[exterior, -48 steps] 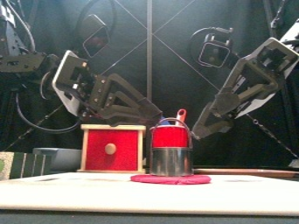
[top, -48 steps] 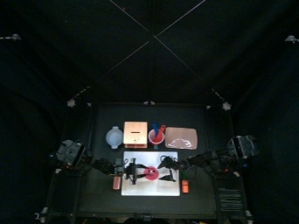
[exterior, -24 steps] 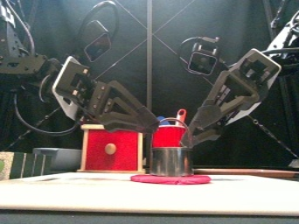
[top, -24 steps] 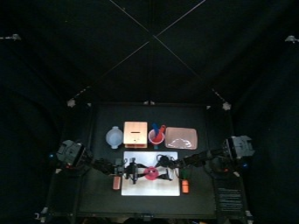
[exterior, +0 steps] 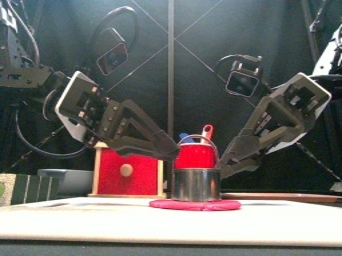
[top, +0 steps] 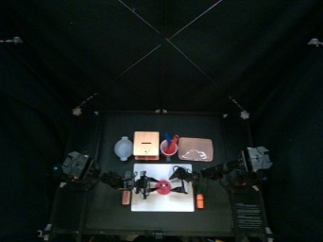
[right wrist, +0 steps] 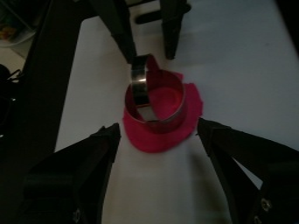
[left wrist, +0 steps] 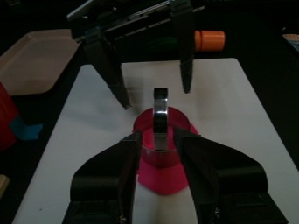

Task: Get the cutter from the drawer then cut the dough then place the extra dough in the bowl
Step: Cut the dough

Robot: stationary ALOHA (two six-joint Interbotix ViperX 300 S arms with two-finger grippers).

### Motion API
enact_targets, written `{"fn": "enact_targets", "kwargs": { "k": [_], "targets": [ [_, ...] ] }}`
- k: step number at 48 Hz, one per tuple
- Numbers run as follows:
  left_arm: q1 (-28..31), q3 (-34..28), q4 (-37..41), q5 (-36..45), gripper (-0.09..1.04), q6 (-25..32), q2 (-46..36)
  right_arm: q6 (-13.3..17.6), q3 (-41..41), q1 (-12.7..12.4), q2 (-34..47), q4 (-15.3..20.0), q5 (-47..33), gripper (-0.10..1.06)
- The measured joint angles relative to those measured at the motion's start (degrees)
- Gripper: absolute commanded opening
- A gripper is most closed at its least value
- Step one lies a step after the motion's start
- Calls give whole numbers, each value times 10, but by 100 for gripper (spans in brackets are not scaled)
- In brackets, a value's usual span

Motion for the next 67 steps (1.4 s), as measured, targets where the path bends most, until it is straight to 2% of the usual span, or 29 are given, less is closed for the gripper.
{"fn": "enact_targets", "kwargs": {
  "k": [3,7,13,16,23,43,53,61,67],
  "targets": [
    [0,-1,1,0,74,-1,0,-48,2,4,4,47,-22,99],
    [0,-1,1,0,74,0,-1,-95,3,20,6,99,-35,99],
    [1,0,4,1,74,0,0,-131,2,56,12,160,-38,99],
    [1,-1,4,0,74,0,0,-134,2,75,14,178,-38,99],
    [2,-1,4,1,74,0,0,-137,1,97,15,196,-39,99],
    [2,-1,6,1,74,6,0,-132,-9,106,16,207,-38,99],
    [6,-4,25,7,74,33,0,-130,-15,128,16,247,-38,99],
    [12,-9,49,25,74,37,-5,-133,-18,160,16,280,-39,99],
    [24,-9,63,33,74,38,-11,-133,-19,172,16,301,-39,99]
  ]
}}
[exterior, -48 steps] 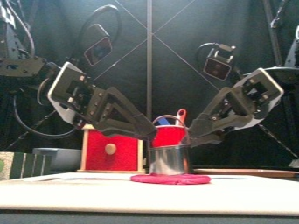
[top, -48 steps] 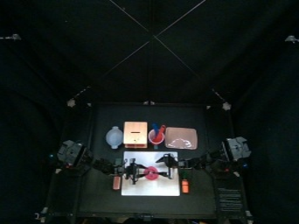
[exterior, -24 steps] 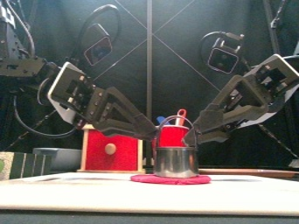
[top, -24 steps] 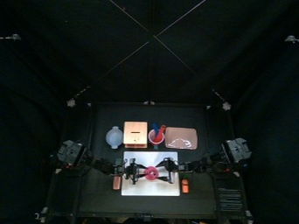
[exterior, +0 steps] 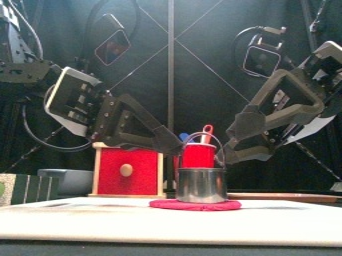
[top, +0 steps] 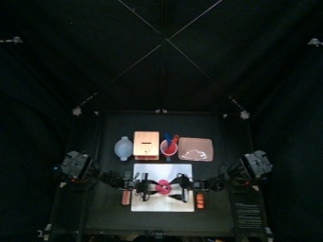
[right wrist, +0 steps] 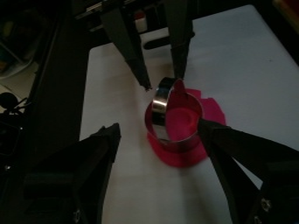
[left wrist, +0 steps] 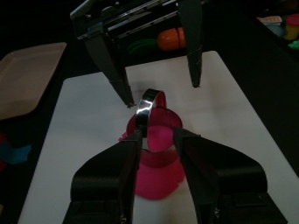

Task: Get the cutter from the drawer then cut the dough then place the extra dough in the bowl
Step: Cut the dough

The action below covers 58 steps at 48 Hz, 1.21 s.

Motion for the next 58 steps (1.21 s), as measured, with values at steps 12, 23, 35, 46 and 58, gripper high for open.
{"fn": "enact_targets", "kwargs": {
  "k": [12,23,35,46,58],
  "targets": [
    [31,-2,38,11,74,0,-1,-4,-11,2,1,7,1,99],
    [38,-12,63,29,73,0,-1,-3,-20,2,10,10,0,99],
    [34,-28,76,71,73,-1,-1,-4,-24,2,19,22,0,99],
    [33,-30,77,81,70,0,-1,-3,-24,2,24,33,8,97],
    [33,-30,86,82,61,0,-1,-3,-25,1,24,34,13,82]
  ]
}}
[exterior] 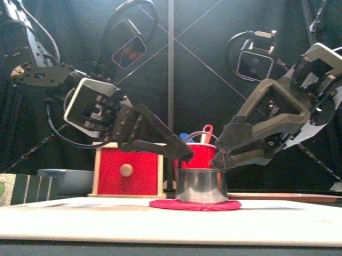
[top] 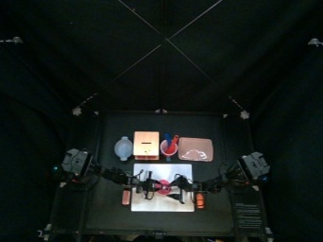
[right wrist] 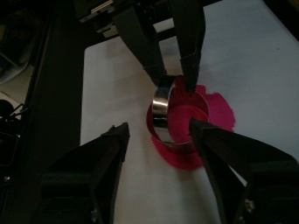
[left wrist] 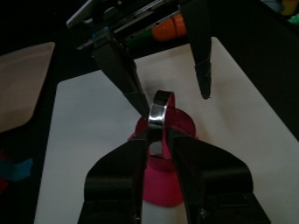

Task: Get the cutter from the drawer then cut the dough then place the extra dough in the bowl
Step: Cut the dough

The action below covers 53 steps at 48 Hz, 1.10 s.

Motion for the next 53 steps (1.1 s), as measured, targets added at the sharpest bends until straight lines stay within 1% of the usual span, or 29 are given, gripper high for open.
{"fn": "enact_targets", "kwargs": {
  "k": [10,17,30,36,47,53],
  "targets": [
    [-1,0,2,8,59,0,0,-2,0,0,0,0,2,67],
    [-4,0,2,14,59,-1,0,-4,0,-5,0,-6,1,61],
    [-11,0,-1,28,59,-2,-5,-5,0,-29,0,-38,17,60],
    [-13,4,-6,31,59,-1,-10,-5,0,-44,0,-56,27,60],
    [-13,14,-9,34,59,-2,-25,-5,-1,-74,-1,-106,40,60],
    [-13,16,-10,35,59,-1,-31,-4,-1,-86,-2,-125,52,60]
  ]
}}
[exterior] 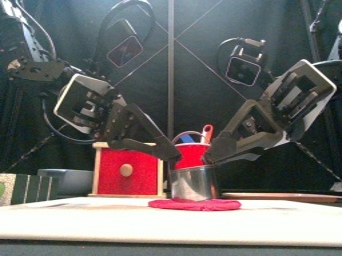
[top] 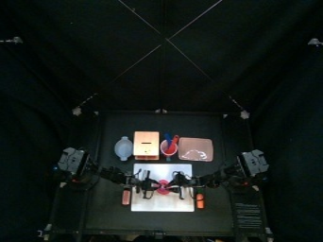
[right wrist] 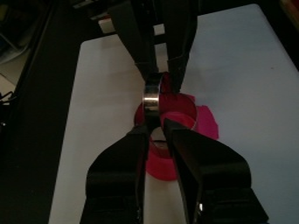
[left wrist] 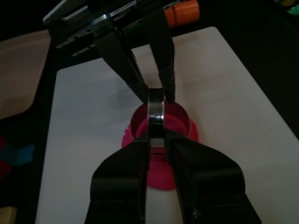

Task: Get the cutter from the drawer then cut the dough then place the extra dough in the bowl
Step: Cut the dough

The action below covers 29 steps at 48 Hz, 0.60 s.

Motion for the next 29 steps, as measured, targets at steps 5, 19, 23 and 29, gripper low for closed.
{"fn": "enact_targets", "kwargs": {
  "k": [5,19,23,29],
  "targets": [
    [-2,0,1,-1,59,-1,-1,0,-2,-7,0,-2,16,60],
    [-2,0,0,4,59,-1,0,-1,-5,-8,-1,-4,40,60],
    [-2,-1,0,14,58,-2,0,0,-5,-9,0,-4,41,60],
    [-2,-3,1,25,53,-2,2,-1,-6,-9,0,-4,41,60]
  ]
}}
